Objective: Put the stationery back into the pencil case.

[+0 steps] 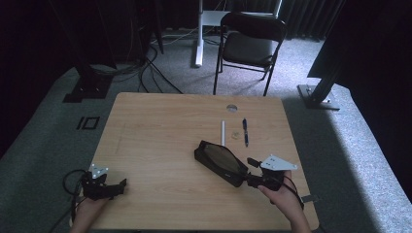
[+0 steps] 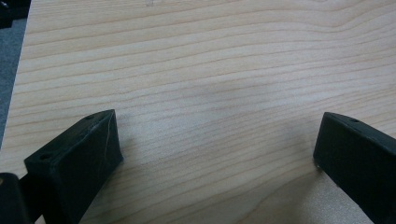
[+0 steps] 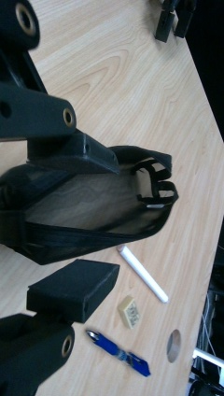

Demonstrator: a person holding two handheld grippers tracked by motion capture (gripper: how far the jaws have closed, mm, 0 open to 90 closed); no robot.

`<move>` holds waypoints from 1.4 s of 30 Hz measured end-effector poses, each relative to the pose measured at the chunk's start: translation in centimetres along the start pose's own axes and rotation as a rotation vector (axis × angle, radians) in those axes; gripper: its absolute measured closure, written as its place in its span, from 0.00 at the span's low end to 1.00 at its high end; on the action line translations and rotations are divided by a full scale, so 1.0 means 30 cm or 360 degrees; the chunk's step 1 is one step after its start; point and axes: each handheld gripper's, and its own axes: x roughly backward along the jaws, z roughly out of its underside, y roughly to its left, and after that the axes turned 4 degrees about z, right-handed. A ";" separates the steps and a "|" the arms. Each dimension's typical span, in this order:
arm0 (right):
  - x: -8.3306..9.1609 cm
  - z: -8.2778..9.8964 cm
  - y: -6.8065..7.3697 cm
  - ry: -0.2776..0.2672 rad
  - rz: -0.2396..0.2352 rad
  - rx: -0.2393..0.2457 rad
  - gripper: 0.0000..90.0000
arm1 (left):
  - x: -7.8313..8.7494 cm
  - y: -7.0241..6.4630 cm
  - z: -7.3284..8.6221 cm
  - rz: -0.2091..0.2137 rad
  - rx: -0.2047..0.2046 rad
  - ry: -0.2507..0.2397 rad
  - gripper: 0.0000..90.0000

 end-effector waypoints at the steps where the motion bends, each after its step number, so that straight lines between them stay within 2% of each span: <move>1: -0.002 -0.007 -0.001 -0.0004 0.0000 0.0005 0.49 | 0.000 0.000 0.000 0.0000 0.0000 0.0000 0.01; 8: -0.018 -0.054 -0.019 -0.0020 0.0022 0.0042 0.45 | 0.000 0.000 0.000 0.0001 0.0002 0.0001 0.01; 11: -0.027 -0.076 -0.035 -0.0032 0.0033 0.0031 0.44 | 0.000 0.000 0.000 0.0000 0.0002 0.0001 0.01; 15: -0.044 -0.099 -0.060 -0.0050 0.0087 0.0038 0.43 | 0.000 0.000 0.000 0.0001 0.0002 0.0001 0.01; 21: -0.083 -0.128 -0.100 -0.0094 0.0136 -0.0011 0.42 | 0.000 0.000 0.000 0.0000 0.0001 0.0002 0.01; 29: -0.142 -0.165 -0.151 -0.0100 0.0209 -0.0036 0.41 | 0.000 0.000 0.000 0.0001 0.0002 0.0001 0.01; 32: -0.162 -0.176 -0.170 -0.0095 0.0261 -0.0037 0.40 | 0.000 0.000 0.000 0.0000 0.0002 0.0001 0.01; 42: -0.217 -0.194 -0.232 -0.0109 0.0370 -0.0121 0.42 | 0.000 0.000 0.000 0.0001 0.0002 0.0001 0.01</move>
